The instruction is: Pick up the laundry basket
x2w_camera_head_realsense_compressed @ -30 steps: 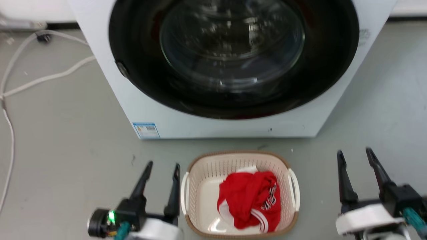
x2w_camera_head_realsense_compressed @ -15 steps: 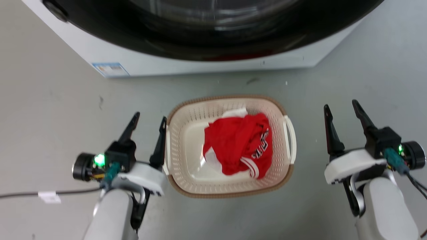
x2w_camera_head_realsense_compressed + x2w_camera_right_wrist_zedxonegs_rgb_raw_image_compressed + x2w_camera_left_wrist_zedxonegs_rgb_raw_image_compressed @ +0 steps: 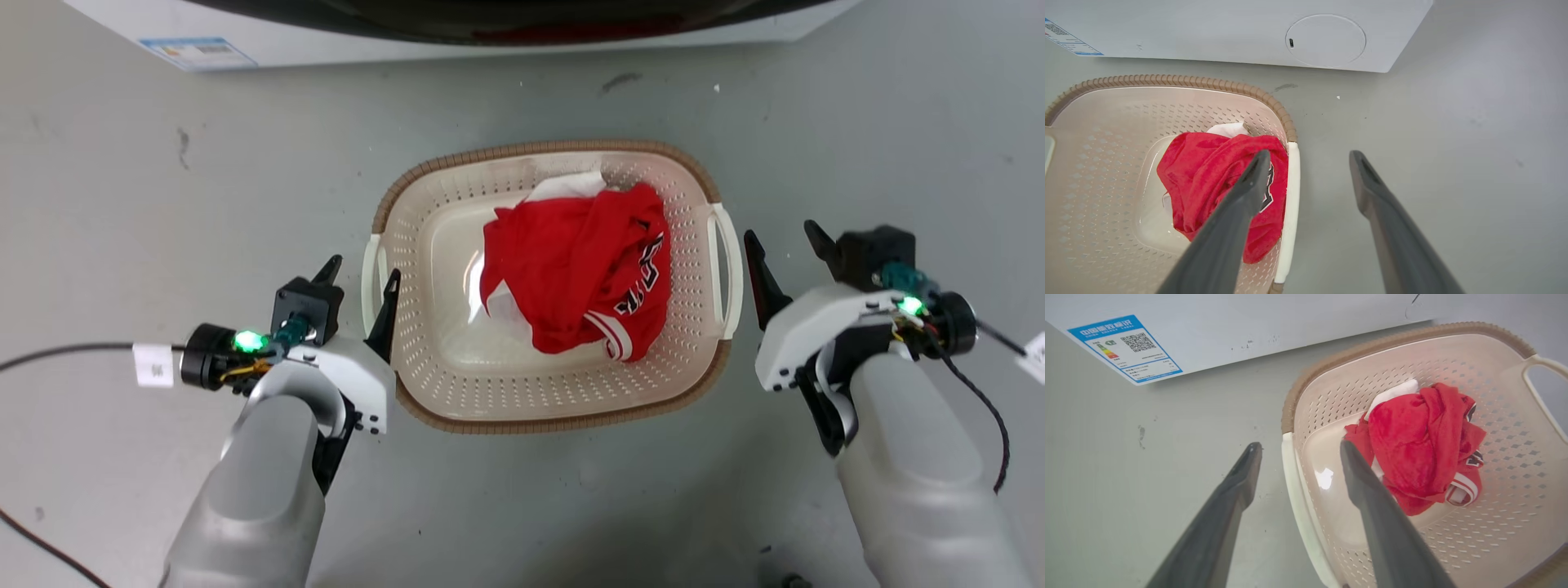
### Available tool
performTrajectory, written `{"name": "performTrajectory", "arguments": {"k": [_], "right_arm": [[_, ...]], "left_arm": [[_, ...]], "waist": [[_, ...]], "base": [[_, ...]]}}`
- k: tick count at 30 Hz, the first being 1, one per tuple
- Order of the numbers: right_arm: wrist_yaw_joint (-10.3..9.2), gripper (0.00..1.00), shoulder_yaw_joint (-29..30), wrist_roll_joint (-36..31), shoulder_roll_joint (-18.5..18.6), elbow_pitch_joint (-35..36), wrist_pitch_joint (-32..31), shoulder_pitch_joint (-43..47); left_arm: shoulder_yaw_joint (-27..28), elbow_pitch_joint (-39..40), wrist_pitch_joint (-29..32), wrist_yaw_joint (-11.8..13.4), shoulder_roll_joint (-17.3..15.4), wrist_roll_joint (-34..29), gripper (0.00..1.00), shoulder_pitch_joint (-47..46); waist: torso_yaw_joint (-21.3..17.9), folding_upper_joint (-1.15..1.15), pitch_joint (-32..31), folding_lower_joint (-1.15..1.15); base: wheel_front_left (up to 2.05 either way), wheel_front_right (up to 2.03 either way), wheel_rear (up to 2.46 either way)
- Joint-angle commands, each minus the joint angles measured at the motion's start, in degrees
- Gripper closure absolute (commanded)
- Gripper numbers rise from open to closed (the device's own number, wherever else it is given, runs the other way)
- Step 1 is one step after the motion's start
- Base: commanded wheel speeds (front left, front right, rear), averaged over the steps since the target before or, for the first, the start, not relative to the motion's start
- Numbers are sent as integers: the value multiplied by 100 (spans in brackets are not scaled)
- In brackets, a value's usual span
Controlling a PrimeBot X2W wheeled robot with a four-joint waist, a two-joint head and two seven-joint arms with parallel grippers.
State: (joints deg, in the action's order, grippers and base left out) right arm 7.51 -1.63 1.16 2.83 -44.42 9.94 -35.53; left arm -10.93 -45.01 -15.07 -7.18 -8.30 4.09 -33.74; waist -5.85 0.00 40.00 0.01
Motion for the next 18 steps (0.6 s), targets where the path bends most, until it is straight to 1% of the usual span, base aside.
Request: {"name": "performTrajectory", "arguments": {"k": [1,5,7,10,18], "right_arm": [[-4,0,-51,99,7,-185,-62,-220],[-4,0,-201,382,7,-763,-315,-637],[-4,0,-313,304,7,-1015,-408,-826],[-4,0,-499,514,7,-1351,-519,-1004],[-4,0,-988,1112,7,-1953,-862,-1452]], "left_arm": [[-61,-143,-16,-15,-39,24,0,-169],[-326,-683,3,-27,-59,133,0,-536],[-501,-940,64,-27,-70,233,0,-715],[-781,-1247,89,-28,-105,414,0,-927],[-1389,-1726,268,-30,-180,1021,0,-1368]], "waist": [[-9,0,154,-1],[-2,0,340,-1],[-13,0,427,-1],[-10,0,503,-1],[-22,0,641,-1]], "base": [[0,0,0],[0,0,0],[0,0,0],[0,0,0],[0,0,0]]}}
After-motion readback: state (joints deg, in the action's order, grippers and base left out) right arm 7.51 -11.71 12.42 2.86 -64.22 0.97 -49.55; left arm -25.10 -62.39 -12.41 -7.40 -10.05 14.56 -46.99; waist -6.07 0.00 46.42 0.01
